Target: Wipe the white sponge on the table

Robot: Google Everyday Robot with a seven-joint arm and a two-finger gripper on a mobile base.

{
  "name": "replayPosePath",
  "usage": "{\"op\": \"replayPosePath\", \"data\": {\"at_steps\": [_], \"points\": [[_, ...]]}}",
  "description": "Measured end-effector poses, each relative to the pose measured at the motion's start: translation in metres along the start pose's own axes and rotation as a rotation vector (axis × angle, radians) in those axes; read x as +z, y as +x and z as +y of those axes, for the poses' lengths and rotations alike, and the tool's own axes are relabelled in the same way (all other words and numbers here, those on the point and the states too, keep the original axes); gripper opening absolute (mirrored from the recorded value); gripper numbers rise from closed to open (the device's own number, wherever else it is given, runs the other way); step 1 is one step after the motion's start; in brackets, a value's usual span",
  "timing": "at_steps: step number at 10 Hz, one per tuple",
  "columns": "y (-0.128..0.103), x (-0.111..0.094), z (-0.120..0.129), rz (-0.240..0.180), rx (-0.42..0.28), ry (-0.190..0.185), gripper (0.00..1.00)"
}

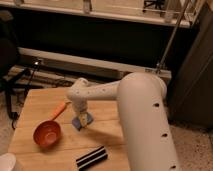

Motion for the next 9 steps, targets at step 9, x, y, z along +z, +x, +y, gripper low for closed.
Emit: {"op": "replayPosePath", "data": {"at_steps": [9], "points": [[0.115,-0.039,0.036,0.109,0.224,0.034,0.31]]}}
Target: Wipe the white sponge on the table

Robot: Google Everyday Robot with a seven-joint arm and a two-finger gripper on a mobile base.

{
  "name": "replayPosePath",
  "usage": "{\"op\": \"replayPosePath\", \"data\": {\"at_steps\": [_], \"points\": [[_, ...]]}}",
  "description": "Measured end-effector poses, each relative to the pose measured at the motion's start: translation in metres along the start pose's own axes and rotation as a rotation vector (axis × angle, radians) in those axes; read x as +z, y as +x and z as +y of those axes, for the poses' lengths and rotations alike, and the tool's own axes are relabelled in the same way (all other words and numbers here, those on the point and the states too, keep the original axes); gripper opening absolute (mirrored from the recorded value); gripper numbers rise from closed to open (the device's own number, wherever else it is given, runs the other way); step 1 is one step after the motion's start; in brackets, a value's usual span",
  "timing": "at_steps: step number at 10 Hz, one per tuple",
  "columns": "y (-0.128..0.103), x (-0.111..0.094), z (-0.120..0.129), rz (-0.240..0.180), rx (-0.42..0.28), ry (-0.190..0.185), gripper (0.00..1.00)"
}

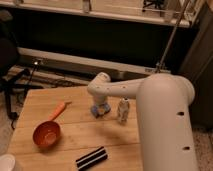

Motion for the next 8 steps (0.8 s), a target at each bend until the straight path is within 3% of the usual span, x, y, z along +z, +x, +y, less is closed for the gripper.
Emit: {"op": "replayPosePath", "data": {"at_steps": [4,8], "points": [[0.019,-0.007,0.042,0.005,0.06,-0.032,0.31],[0.022,-0.01,0.083,-0.009,0.097,-0.069,0.31]]}}
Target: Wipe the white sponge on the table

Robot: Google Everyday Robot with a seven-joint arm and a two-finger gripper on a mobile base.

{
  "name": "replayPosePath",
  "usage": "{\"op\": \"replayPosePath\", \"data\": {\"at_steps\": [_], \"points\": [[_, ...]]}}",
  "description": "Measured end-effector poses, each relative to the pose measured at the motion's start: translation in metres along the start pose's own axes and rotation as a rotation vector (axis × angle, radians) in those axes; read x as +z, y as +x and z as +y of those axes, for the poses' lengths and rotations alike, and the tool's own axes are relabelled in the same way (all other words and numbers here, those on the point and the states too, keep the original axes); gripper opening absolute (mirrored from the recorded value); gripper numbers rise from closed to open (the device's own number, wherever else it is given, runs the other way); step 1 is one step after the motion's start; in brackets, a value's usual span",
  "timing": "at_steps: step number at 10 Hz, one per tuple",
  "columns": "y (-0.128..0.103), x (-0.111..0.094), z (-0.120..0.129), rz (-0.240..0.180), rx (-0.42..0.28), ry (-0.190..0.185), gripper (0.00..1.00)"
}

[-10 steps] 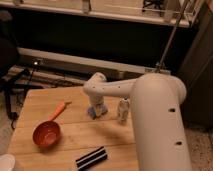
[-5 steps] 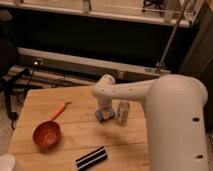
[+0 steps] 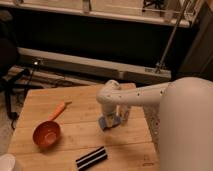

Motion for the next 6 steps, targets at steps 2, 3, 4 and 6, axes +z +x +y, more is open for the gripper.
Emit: {"op": "replayPosePath", "data": {"at_steps": [2,3,4,6], "points": [[-0.001,0.003,0.025,-0.008,0.006,-0.028,0.31],[-0.003,0.005,0.036,-0.013,0.007,-0.041,0.31],[-0.006,0.006,0.046,-0.018,0.006,-0.052,0.31],[-0.019,0.004,0.06,-0.039,-0.007,-0.06,0.31]]}}
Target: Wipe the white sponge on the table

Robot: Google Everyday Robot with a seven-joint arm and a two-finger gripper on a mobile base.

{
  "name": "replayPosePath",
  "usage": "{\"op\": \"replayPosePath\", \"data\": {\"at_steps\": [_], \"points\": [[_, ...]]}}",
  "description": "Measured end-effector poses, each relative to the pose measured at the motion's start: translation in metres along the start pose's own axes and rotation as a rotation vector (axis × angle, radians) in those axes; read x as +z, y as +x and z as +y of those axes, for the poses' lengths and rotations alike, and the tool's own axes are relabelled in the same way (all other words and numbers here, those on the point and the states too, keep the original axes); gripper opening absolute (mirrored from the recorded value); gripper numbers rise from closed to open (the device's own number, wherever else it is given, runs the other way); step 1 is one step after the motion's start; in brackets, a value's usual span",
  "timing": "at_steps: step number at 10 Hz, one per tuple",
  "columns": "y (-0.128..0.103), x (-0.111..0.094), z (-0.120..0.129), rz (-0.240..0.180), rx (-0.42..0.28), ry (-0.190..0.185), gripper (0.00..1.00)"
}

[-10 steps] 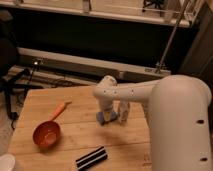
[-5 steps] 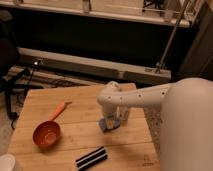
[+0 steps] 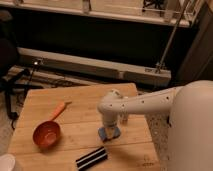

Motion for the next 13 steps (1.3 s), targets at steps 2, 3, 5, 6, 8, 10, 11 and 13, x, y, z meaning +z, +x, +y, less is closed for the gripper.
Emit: {"op": "replayPosePath", "data": {"at_steps": [2,3,5,6,8,10,11,13], "points": [[-0.017,-0.003,0.008,-0.028,-0.02,0.0,0.31],[-0.025,-0.004,0.011,-0.042,-0.033,0.0,0.31],[-0.045,-0.004,0.023,-0.073,-0.073,-0.012,0.31],[-0.055,-0.003,0.029,-0.088,-0.093,-0.021,0.31],[-0.074,-0.001,0.036,-0.122,-0.13,-0.033,0.31],[-0.09,0.001,0.038,-0.156,-0.157,-0.04,0.31],[-0.097,0.001,0.038,-0.168,-0.17,-0.041,0.31],[-0.114,0.002,0.037,-0.191,-0.213,-0.042,0.31]]}}
